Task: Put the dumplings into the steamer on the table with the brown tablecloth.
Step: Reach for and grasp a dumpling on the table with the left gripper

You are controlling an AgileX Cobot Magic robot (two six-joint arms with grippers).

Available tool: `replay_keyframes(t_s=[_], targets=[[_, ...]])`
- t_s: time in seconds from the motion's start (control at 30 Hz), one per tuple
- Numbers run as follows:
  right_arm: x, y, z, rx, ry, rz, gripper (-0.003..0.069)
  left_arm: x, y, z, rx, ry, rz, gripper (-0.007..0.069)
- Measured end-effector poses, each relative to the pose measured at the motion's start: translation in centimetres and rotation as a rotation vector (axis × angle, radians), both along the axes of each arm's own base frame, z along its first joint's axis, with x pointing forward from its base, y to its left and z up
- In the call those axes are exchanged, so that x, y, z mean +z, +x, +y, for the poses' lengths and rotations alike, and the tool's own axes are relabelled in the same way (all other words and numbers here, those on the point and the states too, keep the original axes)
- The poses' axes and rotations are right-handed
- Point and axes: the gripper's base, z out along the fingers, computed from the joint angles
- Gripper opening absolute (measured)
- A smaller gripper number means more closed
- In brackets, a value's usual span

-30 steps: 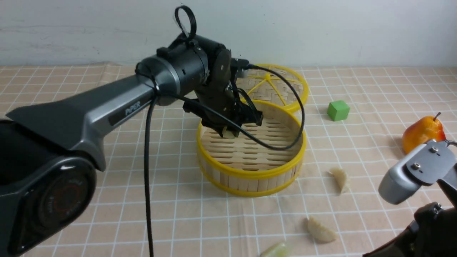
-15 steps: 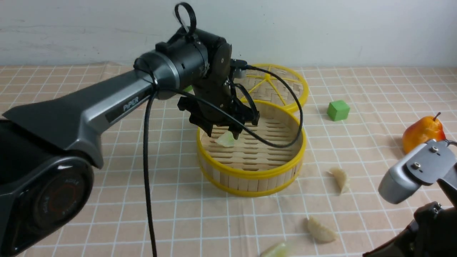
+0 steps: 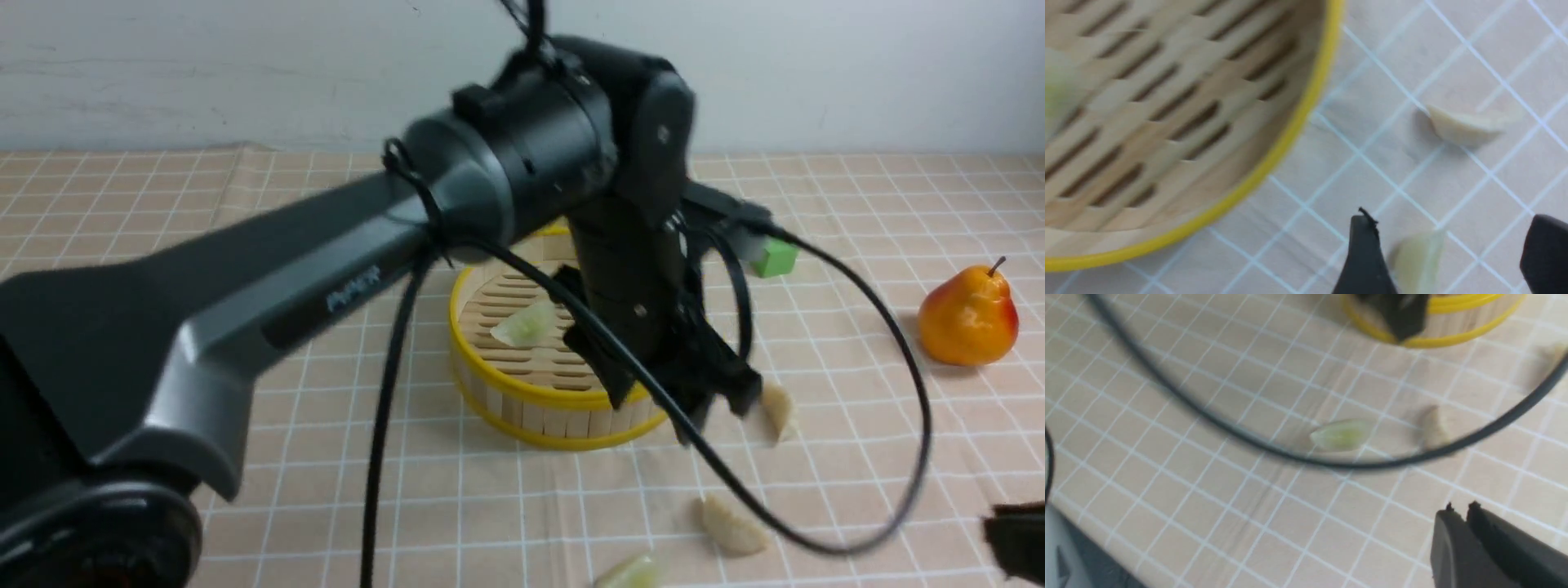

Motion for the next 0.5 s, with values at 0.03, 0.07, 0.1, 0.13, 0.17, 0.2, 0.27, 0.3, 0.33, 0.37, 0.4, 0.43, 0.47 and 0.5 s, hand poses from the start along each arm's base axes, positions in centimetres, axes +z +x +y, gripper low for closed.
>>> replay_keyframes(t_s=[0.03,0.07,0.1,0.13,0.17,0.2,0.27,0.3,0.33,0.37,0.4,0.43,0.47,0.5], targets=[[0.3,-0.9,-0.8,-0.029,-0.011,-0.035,0.005,-0.7,-1.1,-0.7,-0.034,0.032,0.004,0.0479],[0.4,-1.3,-1.1,-0.047,-0.01,-0.045,0.005,-1.3,-1.7,-1.0,-0.052,0.055,0.008,0.0479],[0.5,-2.0,-1.7,-0.073,-0.013,-0.061,0.005,-2.0,-2.3,-1.2,-0.07,0.082,0.014,0.0479],[0.5,-2.6,-2.2,-0.097,-0.017,-0.071,0.005,-2.6,-2.8,-1.3,-0.084,0.106,0.02,0.0479],[0.6,-2.9,-2.4,-0.108,-0.02,-0.081,0.005,-2.8,-2.9,-1.3,-0.086,0.114,0.023,0.0479],[0.6,-3.6,-3.0,-0.136,-0.022,-0.092,0.0052,-3.5,-3.3,-1.3,-0.088,0.138,0.035,0.0479],[0.5,-4.2,-3.5,-0.165,-0.028,-0.093,0.0053,-4.3,-3.4,-1.0,-0.077,0.165,0.049,0.0479],[0.5,-4.3,-3.6,-0.171,-0.034,-0.089,0.0054,-4.7,-3.4,-1.0,-0.066,0.174,0.057,0.0479],[0.5,-4.4,-3.7,-0.174,-0.037,-0.088,0.0055,-5.1,-3.3,-0.9,-0.06,0.181,0.063,0.0479],[0.4,-4.4,-3.7,-0.178,-0.038,-0.085,0.0055,-5.7,-3.2,-0.8,-0.054,0.192,0.073,0.0479],[0.4,-4.4,-3.7,-0.18,-0.037,-0.083,0.0056,-6.3,-3.1,-0.7,-0.05,0.203,0.083,0.0479],[0.4,-4.4,-3.7,-0.18,-0.037,-0.083,0.0057,-6.7,-3.1,-0.7,-0.048,0.211,0.09,0.0479],[0.4,-4.4,-3.7,-0.18,-0.037,-0.084,0.0057,-7.4,-3.0,-0.6,-0.046,0.225,0.102,0.0479],[0.4,-4.4,-3.7,-0.18,-0.037,-0.084,0.0059,-8.0,-3.0,-0.7,-0.045,0.237,0.114,0.0479]])
